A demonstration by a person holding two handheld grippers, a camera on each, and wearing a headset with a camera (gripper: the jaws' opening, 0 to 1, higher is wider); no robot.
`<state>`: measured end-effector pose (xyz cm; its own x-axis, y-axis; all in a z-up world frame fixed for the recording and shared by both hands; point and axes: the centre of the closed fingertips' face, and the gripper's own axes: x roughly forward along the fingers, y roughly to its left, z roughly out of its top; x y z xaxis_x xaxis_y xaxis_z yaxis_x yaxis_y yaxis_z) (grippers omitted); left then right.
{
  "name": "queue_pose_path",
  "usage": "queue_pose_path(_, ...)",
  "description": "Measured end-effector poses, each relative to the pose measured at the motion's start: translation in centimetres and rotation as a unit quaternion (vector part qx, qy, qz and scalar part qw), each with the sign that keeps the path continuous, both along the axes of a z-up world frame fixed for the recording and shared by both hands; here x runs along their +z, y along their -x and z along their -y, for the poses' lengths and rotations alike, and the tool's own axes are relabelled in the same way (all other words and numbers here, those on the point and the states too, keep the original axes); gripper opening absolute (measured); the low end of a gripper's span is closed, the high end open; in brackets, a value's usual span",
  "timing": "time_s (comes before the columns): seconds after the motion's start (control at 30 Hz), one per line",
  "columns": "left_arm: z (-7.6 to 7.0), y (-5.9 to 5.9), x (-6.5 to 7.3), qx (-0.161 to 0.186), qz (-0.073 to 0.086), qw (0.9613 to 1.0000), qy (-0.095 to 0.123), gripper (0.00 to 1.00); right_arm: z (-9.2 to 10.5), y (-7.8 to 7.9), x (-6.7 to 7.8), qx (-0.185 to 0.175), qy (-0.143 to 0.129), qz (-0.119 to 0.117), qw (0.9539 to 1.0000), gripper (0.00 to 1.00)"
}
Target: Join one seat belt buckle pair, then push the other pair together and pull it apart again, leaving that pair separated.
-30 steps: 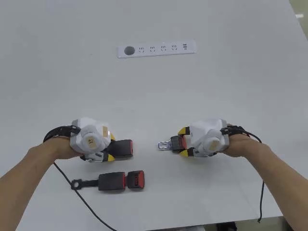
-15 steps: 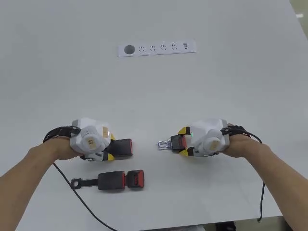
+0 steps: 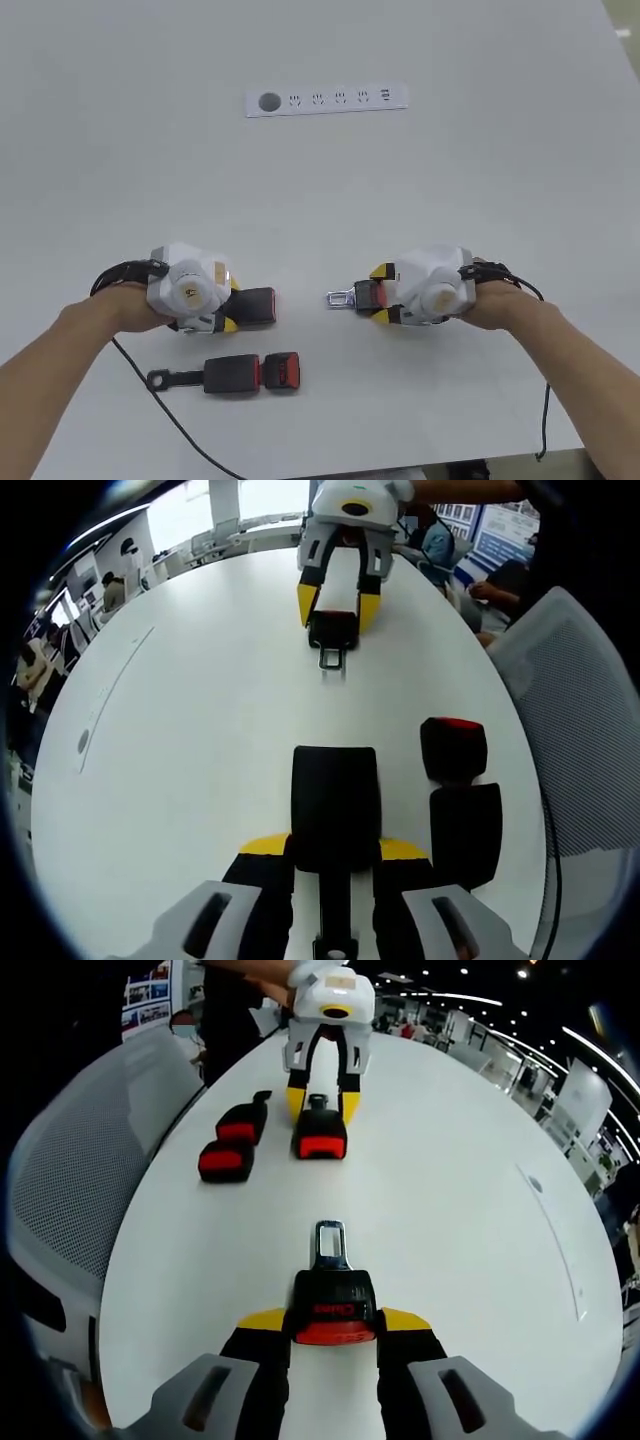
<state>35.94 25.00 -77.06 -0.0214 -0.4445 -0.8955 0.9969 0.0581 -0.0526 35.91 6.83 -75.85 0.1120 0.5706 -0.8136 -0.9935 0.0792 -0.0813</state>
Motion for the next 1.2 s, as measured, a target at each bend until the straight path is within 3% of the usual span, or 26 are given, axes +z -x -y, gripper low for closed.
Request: queue_pose_path(1.2, -0.2, -0.1, -0.4, 0.003, -0.01, 0.9999, -0.008, 0.3, -4.7, 0.1, -0.3, 0.009, -0.02, -0.004, 0.9998, 0.3)
